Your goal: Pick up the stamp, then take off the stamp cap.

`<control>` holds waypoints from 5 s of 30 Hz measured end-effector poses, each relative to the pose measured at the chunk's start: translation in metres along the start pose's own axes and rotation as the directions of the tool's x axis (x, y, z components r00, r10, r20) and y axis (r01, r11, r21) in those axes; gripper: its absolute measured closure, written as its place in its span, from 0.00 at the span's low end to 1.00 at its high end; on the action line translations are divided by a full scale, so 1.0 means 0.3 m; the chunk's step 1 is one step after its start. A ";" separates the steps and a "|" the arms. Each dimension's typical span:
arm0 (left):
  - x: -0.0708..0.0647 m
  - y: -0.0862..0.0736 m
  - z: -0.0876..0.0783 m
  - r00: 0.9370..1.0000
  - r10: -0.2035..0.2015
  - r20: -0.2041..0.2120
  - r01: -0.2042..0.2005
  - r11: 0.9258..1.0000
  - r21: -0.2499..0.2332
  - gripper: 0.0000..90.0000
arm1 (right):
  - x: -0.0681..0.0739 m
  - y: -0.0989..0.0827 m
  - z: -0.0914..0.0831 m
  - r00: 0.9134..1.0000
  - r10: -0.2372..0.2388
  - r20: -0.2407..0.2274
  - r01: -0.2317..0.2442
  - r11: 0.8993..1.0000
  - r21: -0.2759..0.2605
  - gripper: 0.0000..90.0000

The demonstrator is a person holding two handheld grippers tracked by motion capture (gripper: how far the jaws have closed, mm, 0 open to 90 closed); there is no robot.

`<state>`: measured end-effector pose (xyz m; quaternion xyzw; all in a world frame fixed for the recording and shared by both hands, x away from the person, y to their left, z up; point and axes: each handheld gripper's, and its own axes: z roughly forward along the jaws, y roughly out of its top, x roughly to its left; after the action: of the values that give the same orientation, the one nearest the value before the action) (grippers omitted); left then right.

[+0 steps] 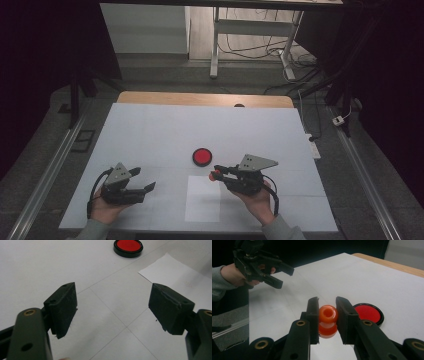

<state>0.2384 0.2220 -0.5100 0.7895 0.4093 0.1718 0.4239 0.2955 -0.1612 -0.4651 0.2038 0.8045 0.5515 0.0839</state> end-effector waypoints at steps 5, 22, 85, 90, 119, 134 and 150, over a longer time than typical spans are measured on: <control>-0.012 0.014 -0.003 1.000 0.020 0.002 -0.020 1.000 -0.006 0.26 | 0.002 0.001 0.000 1.000 -0.003 0.001 0.003 1.000 -0.002 0.80; -0.075 0.091 0.018 0.994 0.101 0.039 -0.100 0.995 -0.024 0.26 | -0.001 -0.005 0.009 1.000 0.000 0.003 0.000 1.000 0.001 0.80; -0.331 0.265 0.249 0.941 0.275 0.196 -0.279 0.960 -0.005 0.29 | 0.010 -0.005 0.024 1.000 -0.006 -0.003 0.006 1.000 0.003 0.80; -0.338 0.269 0.261 0.940 0.279 0.196 -0.282 0.959 -0.011 0.31 | 0.012 -0.005 0.026 1.000 -0.007 -0.005 0.007 1.000 0.003 0.80; -0.365 0.277 0.314 0.939 0.289 0.188 -0.294 0.956 -0.002 0.50 | 0.012 -0.010 0.031 1.000 0.011 -0.023 -0.012 1.000 -0.008 0.80; -0.369 0.274 0.320 0.930 0.308 0.202 -0.315 0.949 0.001 0.62 | 0.013 -0.013 0.033 0.999 0.013 -0.034 -0.013 1.000 -0.012 0.80; -0.373 0.272 0.320 0.922 0.326 0.207 -0.333 0.943 -0.001 0.71 | 0.013 -0.015 0.035 0.999 0.009 -0.041 -0.010 1.000 -0.013 0.80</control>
<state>0.2708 0.0576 -0.4912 0.8676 0.2279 0.1517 0.4150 0.2946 -0.1520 -0.4727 0.1957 0.8015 0.5611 0.0662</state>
